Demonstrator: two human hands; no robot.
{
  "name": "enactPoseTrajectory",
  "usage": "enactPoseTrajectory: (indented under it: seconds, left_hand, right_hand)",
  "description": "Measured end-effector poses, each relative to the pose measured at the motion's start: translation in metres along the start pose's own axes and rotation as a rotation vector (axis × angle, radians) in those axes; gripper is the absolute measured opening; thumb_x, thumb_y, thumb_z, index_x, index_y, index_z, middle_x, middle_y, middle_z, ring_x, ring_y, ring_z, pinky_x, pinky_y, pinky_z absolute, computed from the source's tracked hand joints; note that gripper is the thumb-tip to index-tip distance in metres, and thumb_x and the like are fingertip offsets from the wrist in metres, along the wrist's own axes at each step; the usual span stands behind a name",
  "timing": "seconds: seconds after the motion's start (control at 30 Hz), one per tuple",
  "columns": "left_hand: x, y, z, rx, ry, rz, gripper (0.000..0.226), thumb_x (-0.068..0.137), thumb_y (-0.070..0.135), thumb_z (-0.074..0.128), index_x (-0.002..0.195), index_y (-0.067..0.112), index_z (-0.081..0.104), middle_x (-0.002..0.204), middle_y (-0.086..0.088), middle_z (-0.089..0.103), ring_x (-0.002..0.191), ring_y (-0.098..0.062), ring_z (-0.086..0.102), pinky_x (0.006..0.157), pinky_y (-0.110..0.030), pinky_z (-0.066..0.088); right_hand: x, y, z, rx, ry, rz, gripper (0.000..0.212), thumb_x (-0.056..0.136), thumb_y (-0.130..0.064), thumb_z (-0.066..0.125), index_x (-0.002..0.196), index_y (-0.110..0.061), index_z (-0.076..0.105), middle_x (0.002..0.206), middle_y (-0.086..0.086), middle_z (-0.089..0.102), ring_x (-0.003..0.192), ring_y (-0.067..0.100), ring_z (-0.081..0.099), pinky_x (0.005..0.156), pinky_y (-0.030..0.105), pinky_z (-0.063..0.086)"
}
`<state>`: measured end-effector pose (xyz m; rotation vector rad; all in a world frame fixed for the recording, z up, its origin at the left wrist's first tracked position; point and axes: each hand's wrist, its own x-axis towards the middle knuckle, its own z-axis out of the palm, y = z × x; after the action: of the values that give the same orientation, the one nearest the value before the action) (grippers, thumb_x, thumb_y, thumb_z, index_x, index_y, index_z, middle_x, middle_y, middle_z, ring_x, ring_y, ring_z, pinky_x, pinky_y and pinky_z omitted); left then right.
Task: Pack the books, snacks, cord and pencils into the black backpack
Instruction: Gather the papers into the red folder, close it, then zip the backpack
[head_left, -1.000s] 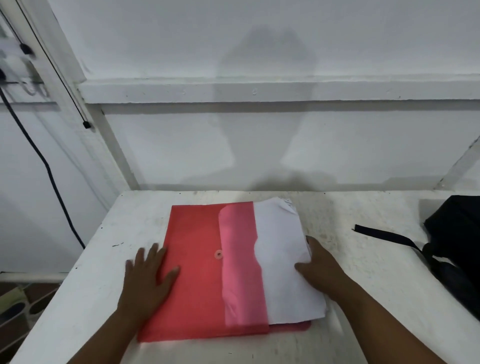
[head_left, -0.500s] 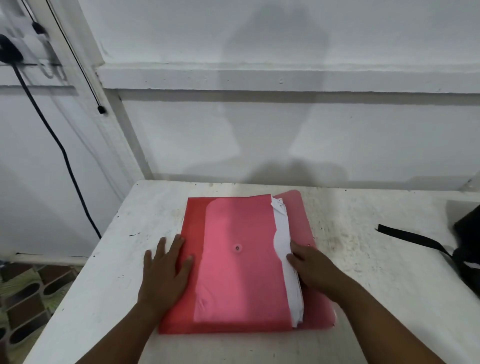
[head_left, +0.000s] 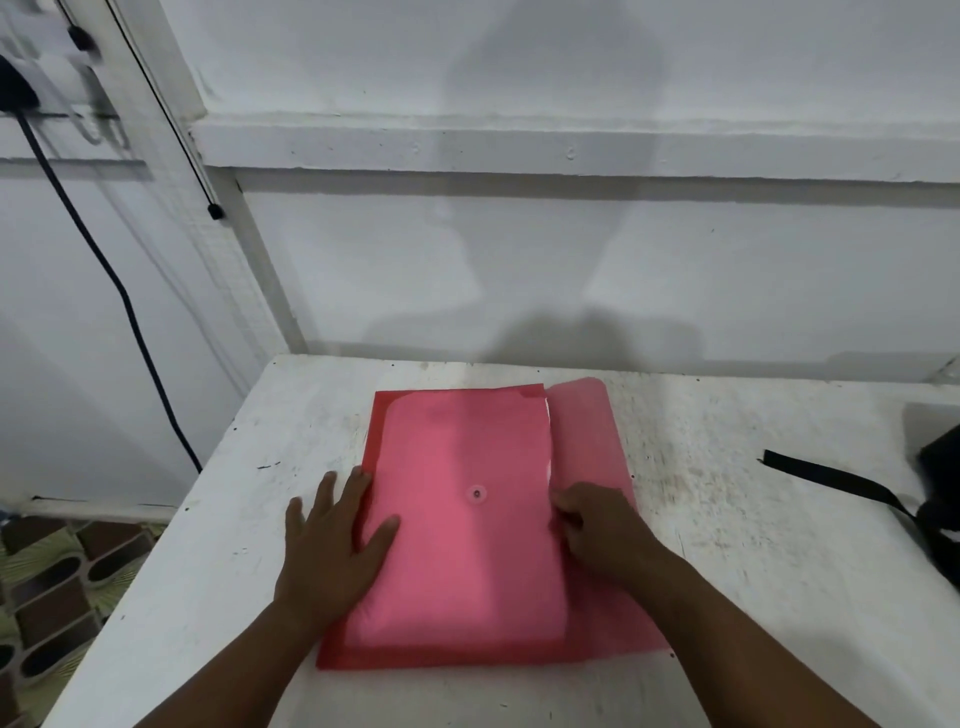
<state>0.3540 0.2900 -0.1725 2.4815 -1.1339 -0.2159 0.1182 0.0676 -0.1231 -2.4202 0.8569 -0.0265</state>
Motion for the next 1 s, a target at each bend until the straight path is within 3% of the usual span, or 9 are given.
enactPoseTrajectory:
  seconds: [0.13,0.27,0.4,0.53,0.67,0.8,0.9,1.0]
  left_hand:
    - [-0.001,0.000,-0.001,-0.022,0.002,0.002,0.086,0.084,0.082,0.021,0.156,0.033,0.024,0.164,0.009,0.025,0.155,-0.014,0.007,0.125,-0.048,-0.004]
    - [-0.001,0.001,-0.001,-0.055,0.017,0.009,0.083,0.085,0.081,0.026,0.155,0.036,0.024,0.163,0.011,0.027,0.154,-0.013,0.009,0.125,-0.048,-0.004]
    - [-0.001,0.001,0.000,-0.052,0.029,0.013,0.082,0.086,0.080,0.027,0.154,0.035,0.026,0.162,0.009,0.030,0.154,-0.015,0.012,0.125,-0.050,-0.002]
    - [0.000,0.001,-0.001,-0.041,0.025,0.013,0.083,0.085,0.081,0.025,0.154,0.035,0.026,0.162,0.009,0.029,0.154,-0.014,0.010,0.125,-0.050,-0.002]
    - [-0.001,0.001,0.001,-0.002,0.014,-0.003,0.086,0.084,0.084,0.022,0.156,0.036,0.022,0.162,0.011,0.028,0.154,-0.010,0.005,0.124,-0.048,-0.006]
    - [0.000,0.002,0.000,0.020,0.018,-0.008,0.088,0.083,0.085,0.021,0.156,0.036,0.021,0.162,0.011,0.030,0.154,-0.010,0.004,0.124,-0.048,-0.005]
    - [0.000,0.001,0.001,0.026,0.025,-0.011,0.087,0.084,0.085,0.022,0.155,0.035,0.022,0.161,0.011,0.030,0.154,-0.010,0.005,0.124,-0.048,-0.005]
    - [0.001,0.001,0.002,0.017,0.021,-0.015,0.087,0.084,0.085,0.023,0.155,0.036,0.022,0.162,0.012,0.029,0.154,-0.009,0.004,0.124,-0.048,-0.005]
  right_hand:
    - [0.003,0.004,0.003,0.021,0.015,-0.009,0.039,0.088,-0.006,0.058,0.124,-0.017,0.067,0.103,-0.002,0.066,0.100,0.016,0.061,0.077,0.019,0.036]
    - [0.001,0.003,-0.003,0.331,0.078,0.010,0.058,0.088,0.000,0.064,0.129,-0.039,0.052,0.095,-0.025,0.067,0.086,-0.013,0.063,0.077,0.004,0.044]
    - [0.006,-0.004,-0.002,0.620,0.134,0.126,0.050,0.088,-0.007,0.071,0.115,-0.048,0.061,0.086,-0.012,0.076,0.083,0.006,0.072,0.075,0.021,0.057]
    - [0.013,-0.003,0.013,0.824,0.215,0.301,0.039,0.080,0.000,0.074,0.114,-0.018,0.072,0.090,-0.001,0.078,0.085,0.017,0.074,0.081,0.039,0.061]
    - [0.013,-0.001,0.020,0.809,0.340,0.369,0.035,0.080,-0.003,0.076,0.112,-0.015,0.073,0.089,-0.005,0.077,0.081,0.008,0.073,0.074,0.026,0.059]
    - [0.014,-0.005,0.019,0.655,0.343,0.287,0.037,0.083,-0.008,0.075,0.119,-0.016,0.071,0.105,-0.010,0.074,0.089,-0.007,0.065,0.090,0.022,0.054]
    - [0.020,-0.004,0.016,0.527,0.323,0.241,0.036,0.084,-0.010,0.074,0.119,-0.015,0.071,0.108,-0.004,0.075,0.090,-0.001,0.066,0.095,0.028,0.054]
    - [0.022,-0.003,0.014,0.380,0.395,0.124,0.033,0.086,-0.017,0.074,0.120,-0.018,0.071,0.110,-0.006,0.071,0.095,0.004,0.064,0.087,0.005,0.043]
